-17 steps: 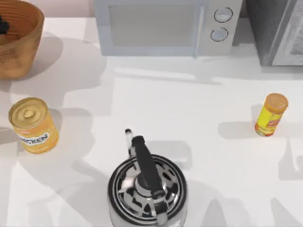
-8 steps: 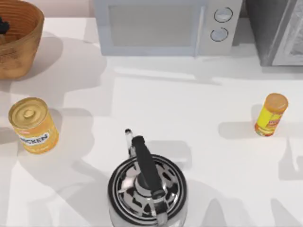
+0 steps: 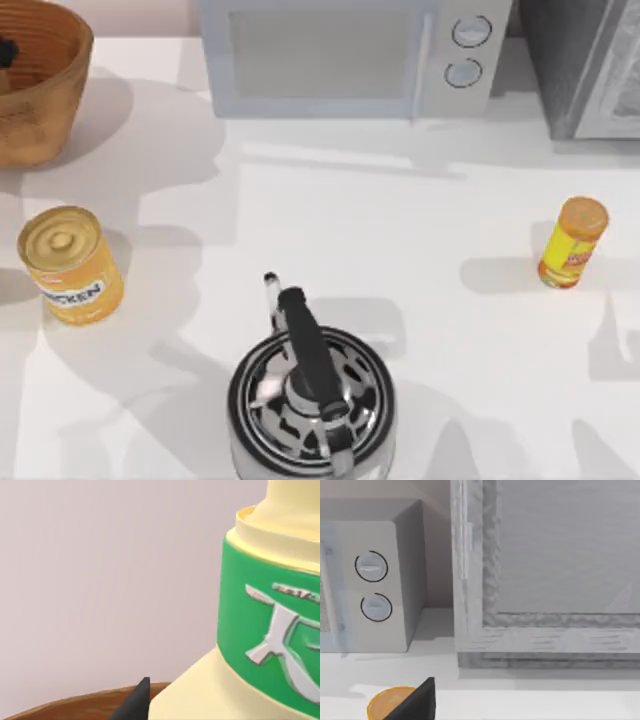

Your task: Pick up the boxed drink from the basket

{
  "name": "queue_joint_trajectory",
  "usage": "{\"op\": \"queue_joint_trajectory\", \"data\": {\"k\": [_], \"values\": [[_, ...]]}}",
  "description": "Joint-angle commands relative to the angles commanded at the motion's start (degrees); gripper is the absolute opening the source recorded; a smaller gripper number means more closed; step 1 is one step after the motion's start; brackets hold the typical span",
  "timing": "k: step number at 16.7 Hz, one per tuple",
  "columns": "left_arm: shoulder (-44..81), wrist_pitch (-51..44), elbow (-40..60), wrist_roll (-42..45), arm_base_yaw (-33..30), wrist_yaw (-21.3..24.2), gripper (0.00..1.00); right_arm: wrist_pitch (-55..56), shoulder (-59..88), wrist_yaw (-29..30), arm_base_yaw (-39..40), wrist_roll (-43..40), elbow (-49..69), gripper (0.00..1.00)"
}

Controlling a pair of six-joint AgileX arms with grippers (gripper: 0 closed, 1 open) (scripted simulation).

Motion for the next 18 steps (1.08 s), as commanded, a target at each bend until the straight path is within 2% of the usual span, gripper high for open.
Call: {"op": "queue_joint_trajectory", "data": {"k": [11,18], "values": [[-13.53,-24.10,11.59,0.25,-0.11,-0.23,0.00,0.00,0.00,0.00,0.00,0.00,0.00,1.00],[-15.20,-27.34,13.11,0.45,-0.04,-0.29,0.00,0.00,0.00,0.00,0.00,0.00,0.00,1.00]]}}
